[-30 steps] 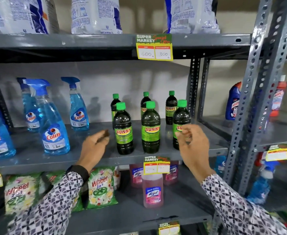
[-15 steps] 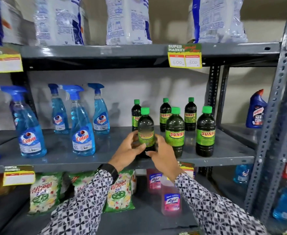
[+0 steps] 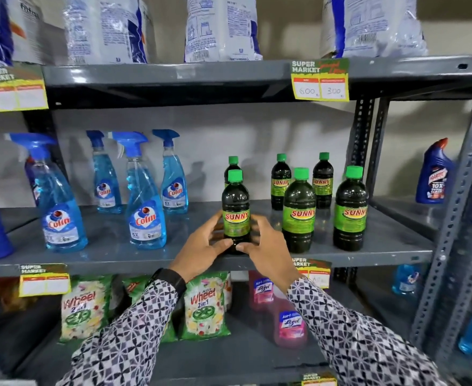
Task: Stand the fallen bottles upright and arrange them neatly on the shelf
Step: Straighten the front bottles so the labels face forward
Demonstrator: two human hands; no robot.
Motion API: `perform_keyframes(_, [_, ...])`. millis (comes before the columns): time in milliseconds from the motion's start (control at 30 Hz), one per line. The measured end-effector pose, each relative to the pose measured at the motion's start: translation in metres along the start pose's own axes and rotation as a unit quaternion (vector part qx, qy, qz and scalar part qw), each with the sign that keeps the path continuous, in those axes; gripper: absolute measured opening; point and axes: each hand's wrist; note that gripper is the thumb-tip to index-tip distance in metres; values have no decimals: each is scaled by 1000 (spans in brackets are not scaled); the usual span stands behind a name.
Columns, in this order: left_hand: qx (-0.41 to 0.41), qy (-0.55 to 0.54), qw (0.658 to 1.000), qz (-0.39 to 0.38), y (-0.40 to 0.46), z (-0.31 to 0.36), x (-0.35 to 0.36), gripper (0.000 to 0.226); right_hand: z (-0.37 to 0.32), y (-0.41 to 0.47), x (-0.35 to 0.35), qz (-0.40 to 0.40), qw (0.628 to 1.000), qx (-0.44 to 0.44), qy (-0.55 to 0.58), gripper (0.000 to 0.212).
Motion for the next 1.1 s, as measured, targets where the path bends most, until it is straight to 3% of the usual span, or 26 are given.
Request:
perform_keyframes(400, [-6, 17, 999, 33, -19, 16, 8, 73, -8, -12, -7, -12, 999, -30, -4, 77])
perform_keyframes(467, [-9, -2, 994, 113, -30, 20, 11, 69, -7, -24, -22, 12, 999, -42, -17, 66])
perform_keyframes(567, [29, -23, 958, 284, -52, 30, 27, 48, 0, -43, -54, 125, 991, -52, -2, 39])
perform_keyframes(633, [45, -30, 949, 310, -63, 44, 47, 38, 11, -50, -73, 204, 978, -47, 26, 31])
perform_keyframes(733, [56, -4, 975, 216, -63, 70, 90, 33, 28, -47, -99, 240, 970, -30, -18, 33])
perform_keyframes(933, [-5, 10, 999, 39, -2, 82, 122, 75, 46, -28, -122, 85, 996, 14, 21, 53])
perform_keyframes(1000, [-9, -5, 1000, 5, 11, 76, 123, 74, 49, -26, -124, 67, 997, 7, 34, 56])
perform_keyframes(1100, [-7, -43, 999, 26, 14, 79, 127, 71, 53, -27, -125, 59, 997, 9, 45, 61])
Point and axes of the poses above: each hand's wrist, its own y-axis towards the middle knuckle, its own x-axis out of the palm, z = x × y, and after that the axes turned 7 degrees about -x, right-handed
